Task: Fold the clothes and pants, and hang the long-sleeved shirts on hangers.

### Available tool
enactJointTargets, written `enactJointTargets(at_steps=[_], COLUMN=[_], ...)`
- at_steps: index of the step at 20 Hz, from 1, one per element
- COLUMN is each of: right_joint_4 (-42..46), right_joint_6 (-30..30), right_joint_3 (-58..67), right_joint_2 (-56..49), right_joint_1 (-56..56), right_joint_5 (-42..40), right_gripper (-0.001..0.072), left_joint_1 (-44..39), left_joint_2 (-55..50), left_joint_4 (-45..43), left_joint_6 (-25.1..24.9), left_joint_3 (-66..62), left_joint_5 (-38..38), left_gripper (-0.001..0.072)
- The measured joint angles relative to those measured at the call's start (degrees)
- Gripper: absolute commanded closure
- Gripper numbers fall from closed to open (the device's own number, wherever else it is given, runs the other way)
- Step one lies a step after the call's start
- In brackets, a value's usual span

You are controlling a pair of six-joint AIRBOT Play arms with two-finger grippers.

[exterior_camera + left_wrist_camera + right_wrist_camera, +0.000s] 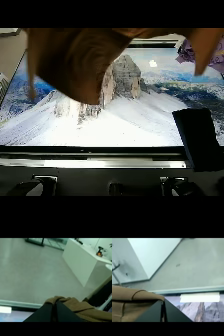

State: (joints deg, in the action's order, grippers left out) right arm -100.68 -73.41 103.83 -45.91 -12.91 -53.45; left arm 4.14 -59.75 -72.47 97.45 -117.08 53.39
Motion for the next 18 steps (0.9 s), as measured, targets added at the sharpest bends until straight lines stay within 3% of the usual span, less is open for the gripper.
enactJointTargets(at_steps=[4, 7, 12, 18], right_joint_4=[4.3, 7.5, 9.5, 4.8], right_joint_6=[2.1, 3.8, 6.1, 11.6], right_joint_3=[0.6, 0.7, 0.8, 0.8], right_joint_2=[1.6, -3.3, -21.7, -49.3], right_joint_1=[0.5, 0.5, 0.6, 0.6], right_joint_5=[-2.4, -4.5, -6.4, -0.7], right_gripper=[0.0687, 0.0686, 0.0685, 0.0680], left_joint_1=[0.0, 0.0, 0.0, 0.1], left_joint_2=[4.1, 4.1, -2.1, -20.5], left_joint_4=[-0.3, -0.5, -1.4, -1.9], left_joint_6=[0.6, 1.6, 2.0, 2.0], left_joint_3=[0.3, 4.6, 18.8, 31.1], left_joint_5=[-0.3, -0.4, -1.0, -6.3], left_gripper=[0.0692, 0.0692, 0.0692, 0.0692])
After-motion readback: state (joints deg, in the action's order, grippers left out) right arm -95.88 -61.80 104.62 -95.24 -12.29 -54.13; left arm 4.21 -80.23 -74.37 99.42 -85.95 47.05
